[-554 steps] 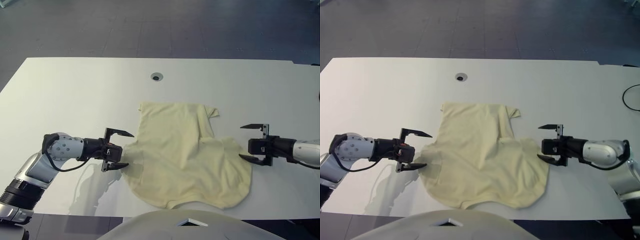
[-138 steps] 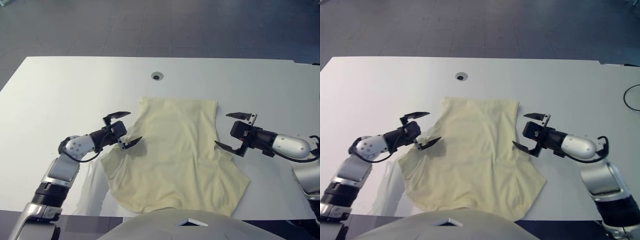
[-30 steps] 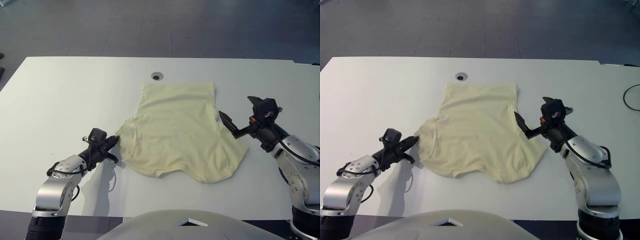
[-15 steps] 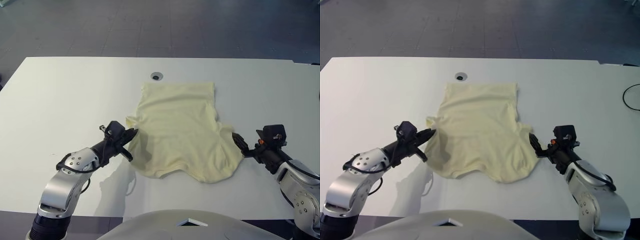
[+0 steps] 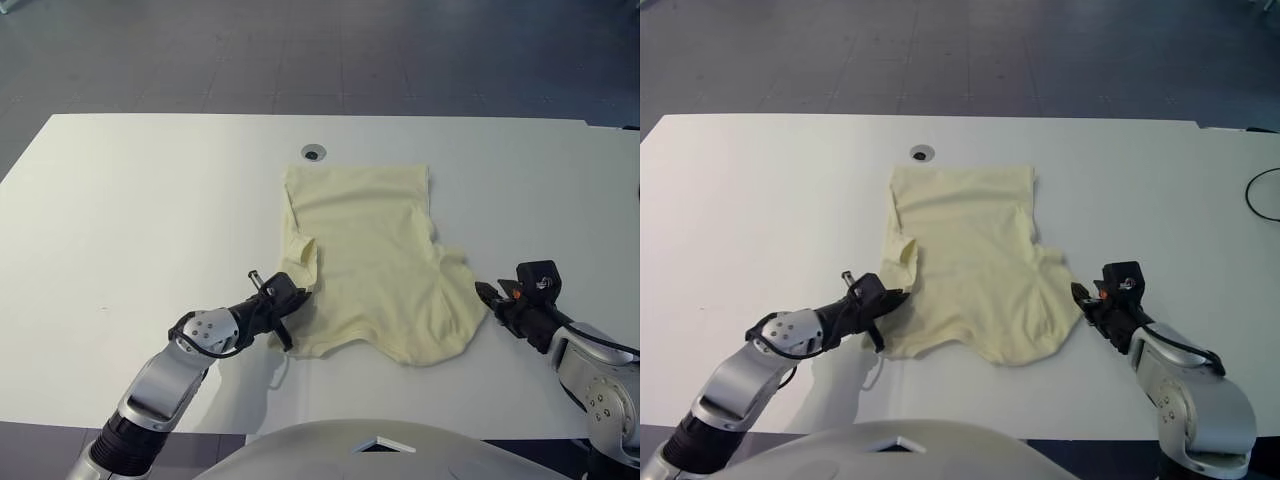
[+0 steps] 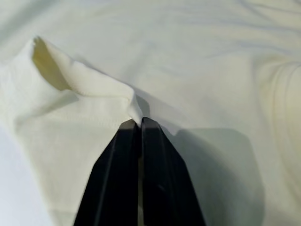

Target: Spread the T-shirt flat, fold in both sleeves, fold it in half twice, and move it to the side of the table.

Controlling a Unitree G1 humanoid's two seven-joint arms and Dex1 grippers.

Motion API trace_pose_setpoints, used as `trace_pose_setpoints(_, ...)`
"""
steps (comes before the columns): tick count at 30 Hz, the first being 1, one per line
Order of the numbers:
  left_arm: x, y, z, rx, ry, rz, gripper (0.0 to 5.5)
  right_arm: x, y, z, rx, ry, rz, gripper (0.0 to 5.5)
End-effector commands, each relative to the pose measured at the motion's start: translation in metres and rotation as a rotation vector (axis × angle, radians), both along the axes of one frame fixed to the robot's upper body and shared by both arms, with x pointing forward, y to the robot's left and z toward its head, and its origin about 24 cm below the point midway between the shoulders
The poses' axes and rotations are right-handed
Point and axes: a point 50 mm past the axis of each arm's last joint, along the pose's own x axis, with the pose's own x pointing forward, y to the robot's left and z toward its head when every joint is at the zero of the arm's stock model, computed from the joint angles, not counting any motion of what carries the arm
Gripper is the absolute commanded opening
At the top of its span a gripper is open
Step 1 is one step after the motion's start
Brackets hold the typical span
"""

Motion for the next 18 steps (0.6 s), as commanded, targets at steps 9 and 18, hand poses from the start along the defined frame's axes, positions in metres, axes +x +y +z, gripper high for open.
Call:
trace_pose_setpoints(9,0.002,-0.005,0.004,-0.015,-0.057,-0.006,1.79,0.002,-0.005,0.002,0.006,0.114,0.008,1.83)
trace_pose_setpoints(18,0.010,0.006,0.041,-0.110,-0.165,0.042,3.21,0.002,-0.009,0.007,0.005,0.137,0.009,3.21)
